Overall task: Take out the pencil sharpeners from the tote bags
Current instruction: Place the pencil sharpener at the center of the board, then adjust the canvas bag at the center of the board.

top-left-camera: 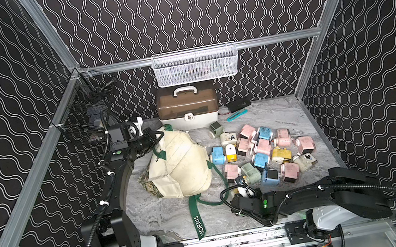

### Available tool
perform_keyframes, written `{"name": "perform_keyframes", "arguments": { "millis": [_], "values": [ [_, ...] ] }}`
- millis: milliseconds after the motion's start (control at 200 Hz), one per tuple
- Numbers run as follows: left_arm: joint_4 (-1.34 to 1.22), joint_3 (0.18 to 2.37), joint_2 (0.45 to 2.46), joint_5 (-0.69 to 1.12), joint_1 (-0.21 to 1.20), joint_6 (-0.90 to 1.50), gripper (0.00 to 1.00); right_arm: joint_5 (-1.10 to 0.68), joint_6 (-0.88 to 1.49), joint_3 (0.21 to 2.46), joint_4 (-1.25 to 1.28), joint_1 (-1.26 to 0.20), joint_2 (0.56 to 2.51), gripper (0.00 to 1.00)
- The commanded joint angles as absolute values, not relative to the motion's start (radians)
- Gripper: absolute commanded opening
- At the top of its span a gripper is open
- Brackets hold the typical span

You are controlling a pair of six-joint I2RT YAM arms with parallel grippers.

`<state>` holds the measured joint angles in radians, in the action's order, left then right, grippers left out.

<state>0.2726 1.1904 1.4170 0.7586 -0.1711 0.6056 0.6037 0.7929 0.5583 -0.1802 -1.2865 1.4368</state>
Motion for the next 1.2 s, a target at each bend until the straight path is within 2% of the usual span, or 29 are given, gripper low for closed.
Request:
{"name": "perform_keyframes", "arguments": {
  "millis": [0, 180, 335, 490, 701, 851, 991, 1061, 1196],
  "values": [
    [0.244, 1.193, 1.418, 0.754, -0.176, 0.612, 0.0, 0.626, 0.789, 0.571, -0.181, -1.288, 1.382, 0.97],
    [0.275, 1.206, 1.429, 0.737, -0.175, 0.616, 0.0, 0.579, 0.719, 0.614, -0.195, -1.29, 1.265, 0.96],
    [0.273, 1.204, 1.424, 0.737, -0.176, 0.616, 0.0, 0.472, 0.701, 0.675, -0.121, -1.289, 1.251, 0.94],
    [0.271, 1.202, 1.424, 0.742, -0.176, 0.618, 0.0, 0.376, 0.794, 0.707, 0.052, -1.248, 1.358, 0.86],
    [0.27, 1.202, 1.424, 0.745, -0.175, 0.62, 0.0, 0.199, 0.9, 0.752, 0.21, -1.093, 1.529, 0.76],
    [0.27, 1.204, 1.425, 0.745, -0.176, 0.619, 0.0, 0.085, 0.923, 0.755, 0.355, -1.038, 1.597, 0.75],
    [0.272, 1.203, 1.422, 0.745, -0.176, 0.616, 0.0, 0.049, 0.926, 0.815, 0.344, -1.03, 1.67, 0.74],
    [0.272, 1.2, 1.419, 0.743, -0.176, 0.615, 0.0, 0.044, 0.956, 0.831, 0.342, -1.018, 1.701, 0.7],
    [0.272, 1.201, 1.42, 0.745, -0.176, 0.615, 0.0, 0.015, 0.951, 0.867, 0.349, -1.015, 1.737, 0.52]
  ]
}}
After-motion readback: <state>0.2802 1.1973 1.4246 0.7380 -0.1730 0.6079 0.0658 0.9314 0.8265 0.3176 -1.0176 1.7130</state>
